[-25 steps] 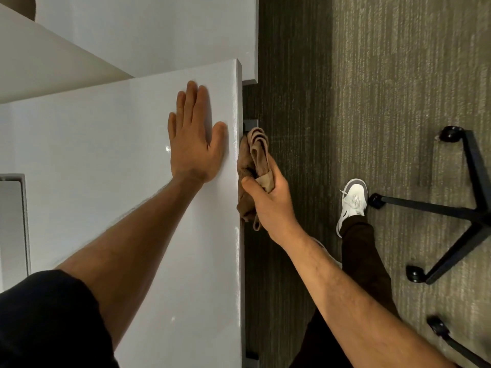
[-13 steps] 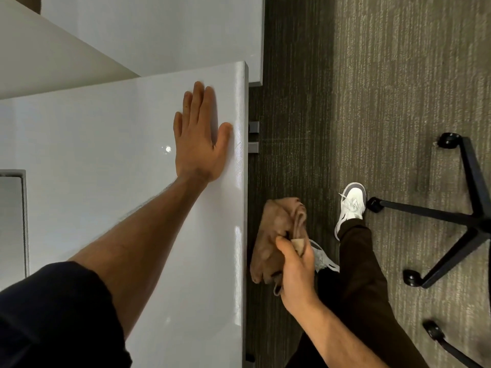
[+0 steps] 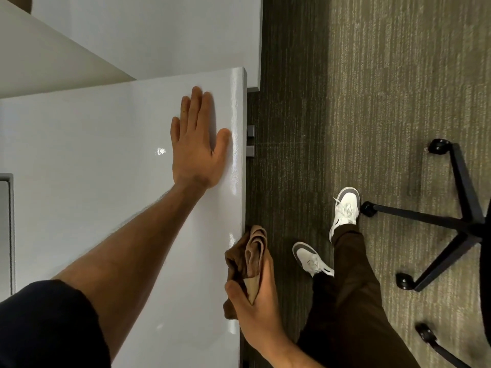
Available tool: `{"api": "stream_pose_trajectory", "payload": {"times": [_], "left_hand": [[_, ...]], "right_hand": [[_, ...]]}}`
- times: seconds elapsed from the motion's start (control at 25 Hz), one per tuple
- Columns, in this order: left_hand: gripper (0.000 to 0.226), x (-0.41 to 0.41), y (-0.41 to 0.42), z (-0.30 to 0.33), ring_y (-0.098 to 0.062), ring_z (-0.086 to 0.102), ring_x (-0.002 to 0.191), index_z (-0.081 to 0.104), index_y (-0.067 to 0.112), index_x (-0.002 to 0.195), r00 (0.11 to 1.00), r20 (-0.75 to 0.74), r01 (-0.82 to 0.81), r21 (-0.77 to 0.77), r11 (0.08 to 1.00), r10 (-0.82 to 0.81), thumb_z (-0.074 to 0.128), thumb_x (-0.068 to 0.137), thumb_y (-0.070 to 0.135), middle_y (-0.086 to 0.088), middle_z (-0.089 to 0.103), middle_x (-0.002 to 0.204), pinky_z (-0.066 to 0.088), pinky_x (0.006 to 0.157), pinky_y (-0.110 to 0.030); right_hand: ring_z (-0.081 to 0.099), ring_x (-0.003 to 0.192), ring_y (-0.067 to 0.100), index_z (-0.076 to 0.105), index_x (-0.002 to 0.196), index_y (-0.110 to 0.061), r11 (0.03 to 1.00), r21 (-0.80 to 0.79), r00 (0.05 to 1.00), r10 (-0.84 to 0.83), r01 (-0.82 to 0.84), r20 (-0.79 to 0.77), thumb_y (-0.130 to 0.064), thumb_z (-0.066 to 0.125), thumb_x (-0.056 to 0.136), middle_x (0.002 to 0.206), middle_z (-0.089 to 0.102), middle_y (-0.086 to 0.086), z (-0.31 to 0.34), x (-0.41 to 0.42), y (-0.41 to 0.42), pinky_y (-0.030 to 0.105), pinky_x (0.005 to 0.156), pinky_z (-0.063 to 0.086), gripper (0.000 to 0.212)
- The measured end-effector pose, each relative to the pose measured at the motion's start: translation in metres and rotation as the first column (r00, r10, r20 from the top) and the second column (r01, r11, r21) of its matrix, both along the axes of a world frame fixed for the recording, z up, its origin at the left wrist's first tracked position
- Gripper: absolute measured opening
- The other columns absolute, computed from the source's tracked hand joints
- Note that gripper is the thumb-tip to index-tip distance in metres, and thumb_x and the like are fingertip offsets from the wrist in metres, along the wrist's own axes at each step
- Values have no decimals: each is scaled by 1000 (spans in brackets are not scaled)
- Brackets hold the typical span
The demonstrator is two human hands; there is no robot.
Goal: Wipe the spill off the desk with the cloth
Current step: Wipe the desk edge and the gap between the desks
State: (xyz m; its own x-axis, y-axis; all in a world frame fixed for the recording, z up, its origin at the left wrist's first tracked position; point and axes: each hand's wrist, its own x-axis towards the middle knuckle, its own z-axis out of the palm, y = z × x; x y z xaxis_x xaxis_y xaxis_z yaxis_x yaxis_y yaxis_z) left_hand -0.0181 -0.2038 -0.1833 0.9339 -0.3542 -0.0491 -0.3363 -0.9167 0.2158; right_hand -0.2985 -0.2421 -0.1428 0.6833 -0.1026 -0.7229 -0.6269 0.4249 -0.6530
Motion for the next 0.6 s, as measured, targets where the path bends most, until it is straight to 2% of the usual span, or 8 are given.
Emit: {"api": "stream_pose_trajectory", "payload": {"times": [0.08, 0.2, 0.24, 0.4, 0.48, 0.6], "left_hand": [[71, -1, -1, 2, -24, 2, 164, 14, 20, 168, 1000, -1, -1, 3, 1000, 1, 30, 108, 54, -2, 7, 177, 2, 132, -49], [70, -1, -1, 2, -24, 2, 164, 14, 21, 168, 1000, -3, -1, 14, 1000, 1, 28, 108, 54, -2, 7, 177, 3, 132, -50], [69, -1, 0, 2, -24, 2, 164, 13, 21, 168, 1000, -8, -2, 17, 1000, 2, 28, 108, 53, -2, 7, 177, 3, 132, -50], [68, -4, -2, 5, -22, -1, 164, 12, 22, 168, 1000, -29, -10, 4, 1000, 10, 25, 107, 49, -1, 4, 177, 2, 132, -49], [69, -6, -4, 7, -22, -2, 164, 12, 21, 169, 999, -39, -13, 8, 1000, 14, 23, 107, 50, -1, 3, 178, 2, 132, -49], [70, -5, -5, 8, -22, -3, 164, 12, 21, 169, 998, -57, -9, 13, 1000, 10, 19, 107, 54, -1, 2, 177, 2, 132, -50]], "right_hand": [[45, 135, -6, 26, 149, -54, 999, -50, 1000, -7, 7, -9, -36, 73, 85, 149, 44, -31, -6, 20, -6, 30, 116, 41, 81], [42, 131, -17, 27, 151, -52, 987, -151, 998, -41, 48, 52, -24, 74, 90, 146, 42, -37, -13, 57, -16, 2, 99, 40, 81], [40, 132, -18, 27, 154, -47, 984, -166, 996, -48, 59, 73, -21, 73, 92, 148, 41, -36, -14, 69, -21, -2, 97, 37, 81], [35, 142, -9, 26, 159, -36, 974, -206, 986, -58, 90, 155, -16, 66, 97, 160, 36, -21, -18, 116, -44, -2, 103, 30, 77], [36, 141, -9, 28, 158, -38, 966, -229, 980, -77, 119, 186, -17, 65, 98, 160, 37, -19, -20, 141, -55, -3, 99, 32, 73], [38, 143, -4, 29, 155, -43, 954, -262, 969, -82, 144, 233, -18, 65, 98, 160, 38, -17, -23, 174, -69, 1, 103, 34, 71]]}}
